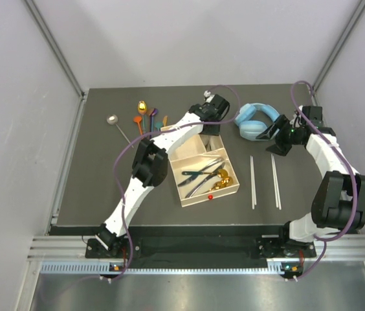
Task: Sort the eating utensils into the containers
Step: Adjust the storage box at the center of the board.
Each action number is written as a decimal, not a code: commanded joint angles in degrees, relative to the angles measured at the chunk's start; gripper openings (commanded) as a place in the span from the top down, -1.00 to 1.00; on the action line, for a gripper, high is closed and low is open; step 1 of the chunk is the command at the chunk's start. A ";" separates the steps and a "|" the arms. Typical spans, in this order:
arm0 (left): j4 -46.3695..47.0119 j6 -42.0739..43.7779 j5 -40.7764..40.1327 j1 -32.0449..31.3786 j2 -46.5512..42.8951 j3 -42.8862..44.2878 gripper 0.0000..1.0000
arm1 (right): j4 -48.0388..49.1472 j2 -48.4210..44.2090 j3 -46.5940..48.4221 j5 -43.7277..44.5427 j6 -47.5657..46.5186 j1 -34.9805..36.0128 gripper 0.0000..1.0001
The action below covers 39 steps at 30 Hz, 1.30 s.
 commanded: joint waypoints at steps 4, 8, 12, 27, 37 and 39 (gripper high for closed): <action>-19.19 -1.19 -2.54 0.92 6.85 -4.77 0.00 | 3.25 -0.31 0.43 -1.51 -0.06 -0.71 -0.34; -18.31 -0.84 -1.22 0.83 6.76 -4.25 0.00 | 3.51 -0.74 -0.36 -1.69 0.29 -0.71 -0.33; -16.03 -0.05 0.80 1.18 6.67 -2.49 -0.01 | 3.78 -1.01 -0.98 -1.69 0.47 -0.80 -0.34; -3.11 0.74 20.92 2.33 9.92 7.71 -0.12 | 3.60 -1.97 -2.38 -1.51 0.82 -1.68 -0.34; 4.88 0.74 27.52 1.18 12.56 13.06 -0.16 | 2.11 -2.33 -2.47 -0.72 -0.15 -2.74 -0.34; 5.60 1.70 26.83 1.27 11.16 12.98 -0.19 | 1.93 -2.07 -2.38 -0.81 -0.24 -2.74 -0.33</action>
